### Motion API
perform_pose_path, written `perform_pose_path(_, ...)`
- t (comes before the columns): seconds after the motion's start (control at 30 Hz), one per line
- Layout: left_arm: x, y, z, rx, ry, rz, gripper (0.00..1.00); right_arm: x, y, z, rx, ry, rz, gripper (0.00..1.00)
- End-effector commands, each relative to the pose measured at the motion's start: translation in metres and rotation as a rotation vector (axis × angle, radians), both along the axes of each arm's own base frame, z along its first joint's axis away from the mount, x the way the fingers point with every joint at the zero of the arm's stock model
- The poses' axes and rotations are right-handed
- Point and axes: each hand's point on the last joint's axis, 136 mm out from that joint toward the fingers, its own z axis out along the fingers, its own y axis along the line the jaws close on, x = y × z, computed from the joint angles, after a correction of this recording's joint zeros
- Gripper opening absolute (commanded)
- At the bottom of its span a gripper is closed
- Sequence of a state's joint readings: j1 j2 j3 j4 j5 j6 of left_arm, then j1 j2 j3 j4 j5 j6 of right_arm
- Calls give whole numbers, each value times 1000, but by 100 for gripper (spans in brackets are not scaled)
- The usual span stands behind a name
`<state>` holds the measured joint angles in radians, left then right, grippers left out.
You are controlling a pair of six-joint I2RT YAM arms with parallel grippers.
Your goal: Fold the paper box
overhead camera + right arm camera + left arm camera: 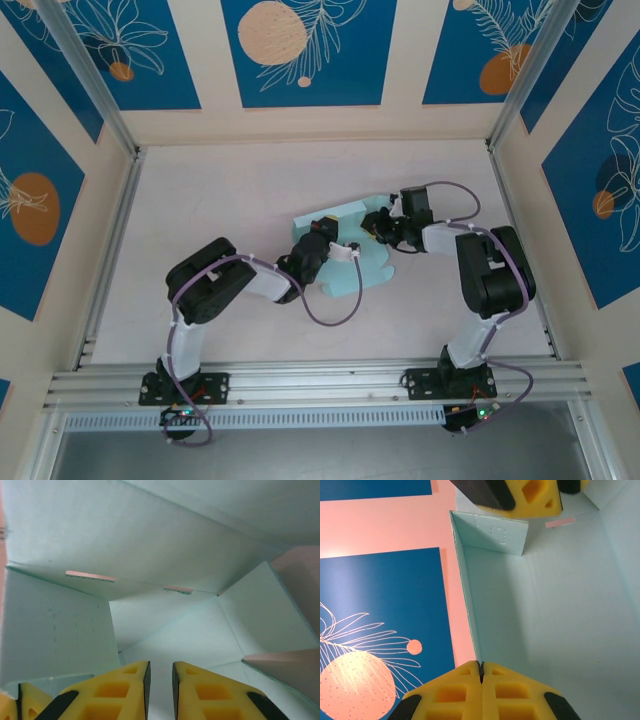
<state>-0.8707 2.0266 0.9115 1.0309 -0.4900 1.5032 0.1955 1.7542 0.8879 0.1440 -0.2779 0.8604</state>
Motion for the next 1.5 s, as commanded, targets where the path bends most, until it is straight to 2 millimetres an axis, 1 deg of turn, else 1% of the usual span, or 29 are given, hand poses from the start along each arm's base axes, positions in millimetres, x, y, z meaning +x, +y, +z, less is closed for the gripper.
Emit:
perform_pose_path(0.0,-3,-1,-28,78,44,-19,0,-1,-20,14,-78,-27,-35,22)
perform_pose_path(0.07,-3,-1,-27,77,40,-19,0,-1,-29,14,-107,-24,-53,22)
perform_pose_path(0.17,-3,-1,-26,77,35,-21,0,-2,-43,7,-170,26,-95,21)
perform_pose_path(0.23,-4,-1,-26,81,34,-21,0,-2,-52,0,-214,67,-120,14)
perform_pose_path(0.37,-3,-1,-25,80,32,-22,0,-2,-60,-13,-254,138,-143,6)
perform_pose_path(0.47,-4,-2,-23,79,28,-24,0,-1,-64,-23,-272,190,-158,5)
perform_pose_path(0.57,-4,-2,-22,79,26,-24,0,1,-63,-31,-275,219,-153,5)
perform_pose_path(0.67,-4,-2,-21,80,22,-26,0,7,-59,-38,-263,226,-139,4)
perform_pose_path(0.77,-4,-2,-20,80,19,-27,0,13,-50,-39,-234,209,-110,3)
perform_pose_path(0.83,-4,-2,-20,84,18,-29,0,18,-41,-34,-205,171,-86,4)
perform_pose_path(0.93,-5,-3,-21,91,17,-31,0,22,-26,-20,-173,101,-44,4)
perform_pose_path(1.03,-5,-2,-23,93,17,-30,0,24,-12,-11,-167,50,-4,4)
perform_pose_path(1.1,-5,-4,-23,92,17,-31,0,23,-5,-8,-166,35,14,4)
perform_pose_path(1.2,-6,-4,-23,92,17,-32,0,22,-1,-5,-164,20,26,4)
perform_pose_path(1.37,-6,-4,-24,96,20,-32,0,20,3,6,-150,-26,38,4)
perform_pose_path(1.47,-5,-3,-25,98,20,-29,0,20,3,6,-157,-31,39,5)
